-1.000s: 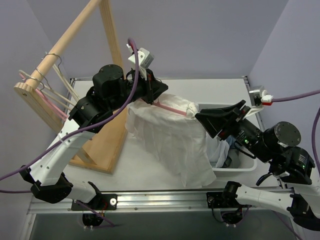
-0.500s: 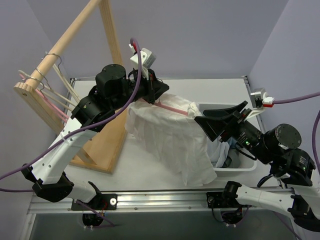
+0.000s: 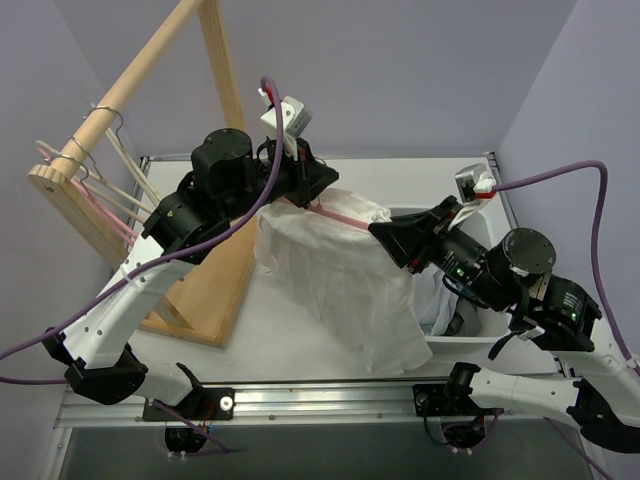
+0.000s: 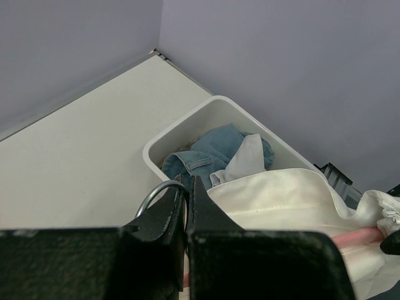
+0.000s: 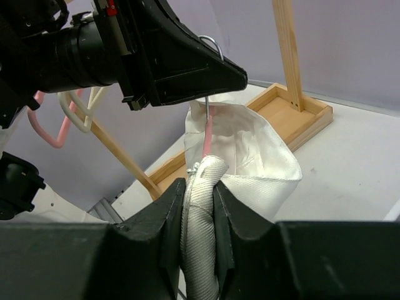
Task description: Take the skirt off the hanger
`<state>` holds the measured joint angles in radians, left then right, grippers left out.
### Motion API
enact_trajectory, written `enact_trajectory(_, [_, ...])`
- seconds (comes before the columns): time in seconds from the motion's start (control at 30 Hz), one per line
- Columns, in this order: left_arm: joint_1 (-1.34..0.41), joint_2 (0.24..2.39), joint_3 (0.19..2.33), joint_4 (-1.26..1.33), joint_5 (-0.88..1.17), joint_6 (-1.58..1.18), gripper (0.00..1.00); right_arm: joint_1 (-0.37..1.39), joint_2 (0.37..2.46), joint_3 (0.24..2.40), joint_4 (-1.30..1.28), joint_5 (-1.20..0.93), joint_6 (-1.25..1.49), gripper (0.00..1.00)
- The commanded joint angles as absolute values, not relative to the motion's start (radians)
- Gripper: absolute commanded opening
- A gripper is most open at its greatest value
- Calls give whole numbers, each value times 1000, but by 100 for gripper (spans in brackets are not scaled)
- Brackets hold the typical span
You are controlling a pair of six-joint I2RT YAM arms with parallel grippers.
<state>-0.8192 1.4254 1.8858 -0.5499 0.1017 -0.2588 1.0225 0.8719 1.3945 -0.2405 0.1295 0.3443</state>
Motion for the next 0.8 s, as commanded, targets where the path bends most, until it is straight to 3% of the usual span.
enact_trajectory(0.0, [-821,1411,1928,-466,97,-278,2,1028,836,1399,-166,164,334,15])
enact_trajectory(0.17, [-821,1414,1921,-459,92,-281,2,1028,786,1384,-179,202,341,10])
enact_trajectory(0.23, [-821,1417,1917,-451,94,-285,2,1029,776,1382,-183,204,342,0])
enact_trajectory(0.4, [-821,1427,1921,-443,91,-293,2,1028,756,1384,-199,222,347,0])
enact_trajectory(0.43, [-821,1425,1922,-445,92,-293,2,1028,753,1382,-199,224,345,1])
enact_trajectory(0.5, [-821,1427,1921,-442,98,-296,2,1028,746,1378,-193,238,348,22])
enact_trajectory(0.77, [-821,1425,1925,-440,107,-305,2,1028,784,1394,-189,213,336,19])
